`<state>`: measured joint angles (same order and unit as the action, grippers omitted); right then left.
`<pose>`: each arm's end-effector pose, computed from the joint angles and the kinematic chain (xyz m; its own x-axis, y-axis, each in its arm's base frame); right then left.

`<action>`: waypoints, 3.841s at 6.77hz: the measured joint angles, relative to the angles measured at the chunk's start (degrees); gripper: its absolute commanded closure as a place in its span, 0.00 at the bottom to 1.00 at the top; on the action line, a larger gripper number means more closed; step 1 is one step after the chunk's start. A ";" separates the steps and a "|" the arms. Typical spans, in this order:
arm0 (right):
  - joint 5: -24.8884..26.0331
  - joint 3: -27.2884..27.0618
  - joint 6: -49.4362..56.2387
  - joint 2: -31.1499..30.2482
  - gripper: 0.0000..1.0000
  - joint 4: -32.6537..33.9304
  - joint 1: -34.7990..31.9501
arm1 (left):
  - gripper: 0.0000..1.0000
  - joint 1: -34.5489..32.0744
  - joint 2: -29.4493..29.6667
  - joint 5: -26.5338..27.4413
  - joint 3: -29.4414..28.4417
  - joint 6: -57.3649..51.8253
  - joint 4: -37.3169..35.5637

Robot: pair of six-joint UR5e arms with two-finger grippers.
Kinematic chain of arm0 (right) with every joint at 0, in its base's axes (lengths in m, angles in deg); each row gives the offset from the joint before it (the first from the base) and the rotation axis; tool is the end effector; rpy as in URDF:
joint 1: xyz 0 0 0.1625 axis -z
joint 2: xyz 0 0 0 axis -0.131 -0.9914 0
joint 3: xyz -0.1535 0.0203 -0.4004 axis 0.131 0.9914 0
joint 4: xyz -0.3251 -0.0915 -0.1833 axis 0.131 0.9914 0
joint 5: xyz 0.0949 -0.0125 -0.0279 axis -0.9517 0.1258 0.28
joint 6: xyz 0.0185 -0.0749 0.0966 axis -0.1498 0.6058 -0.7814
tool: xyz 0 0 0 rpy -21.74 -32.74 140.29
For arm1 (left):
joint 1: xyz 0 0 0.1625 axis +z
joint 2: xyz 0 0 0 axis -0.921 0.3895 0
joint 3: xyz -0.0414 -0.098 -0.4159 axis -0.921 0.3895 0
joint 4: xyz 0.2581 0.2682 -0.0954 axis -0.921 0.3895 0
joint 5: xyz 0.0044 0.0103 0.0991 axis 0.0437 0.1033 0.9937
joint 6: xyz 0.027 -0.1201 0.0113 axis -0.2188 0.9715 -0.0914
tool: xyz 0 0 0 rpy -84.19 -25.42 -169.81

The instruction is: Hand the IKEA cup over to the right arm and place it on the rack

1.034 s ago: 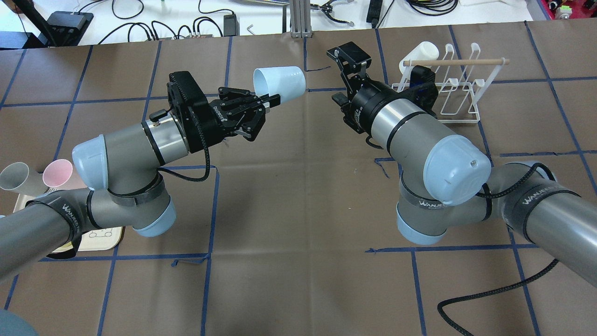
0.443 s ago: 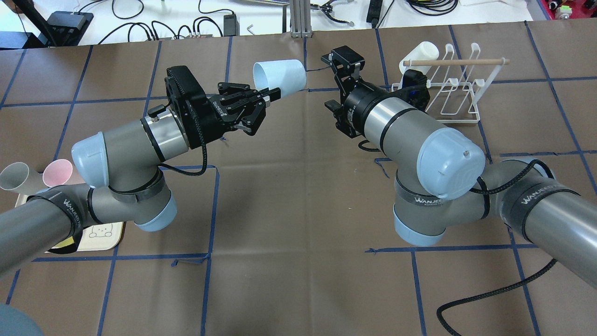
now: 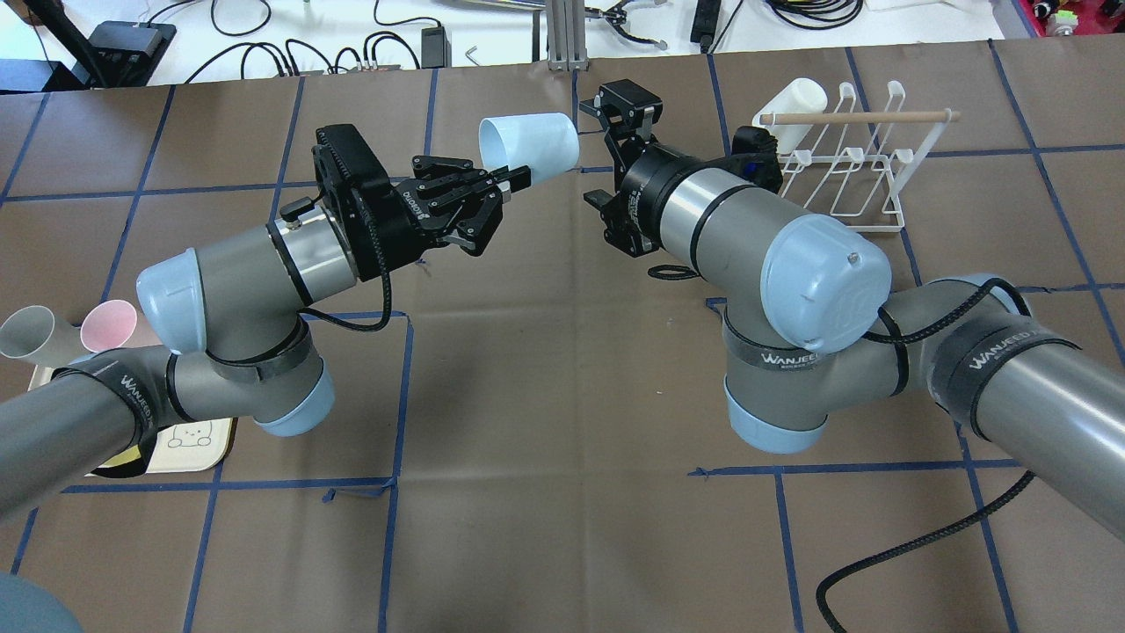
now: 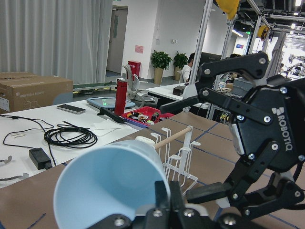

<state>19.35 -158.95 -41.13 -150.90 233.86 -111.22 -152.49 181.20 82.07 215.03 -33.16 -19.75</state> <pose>0.2795 -0.4389 0.3952 0.0079 0.5136 -0.8580 0.8818 0.4010 0.2481 -0.2078 -0.4485 0.3633 -0.5216 0.8386 0.1570 0.0731 0.2273 -0.9711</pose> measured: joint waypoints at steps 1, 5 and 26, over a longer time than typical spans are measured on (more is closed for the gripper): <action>0.00 0.39 -0.73 0.19 0.02 -0.34 -0.42 | 0.88 -0.01 -0.04 0.00 0.00 0.09 0.00; -0.03 3.62 -1.30 3.62 0.04 -0.72 -2.05 | 0.88 -0.08 -0.27 -0.03 0.19 0.43 -0.08; -2.44 9.17 9.56 8.52 0.87 -0.27 2.54 | 0.02 10.68 -1.53 -3.20 -0.69 3.19 1.65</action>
<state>16.92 -149.78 -31.57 -142.37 233.59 -108.68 -141.81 179.66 78.86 214.34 -29.96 -18.10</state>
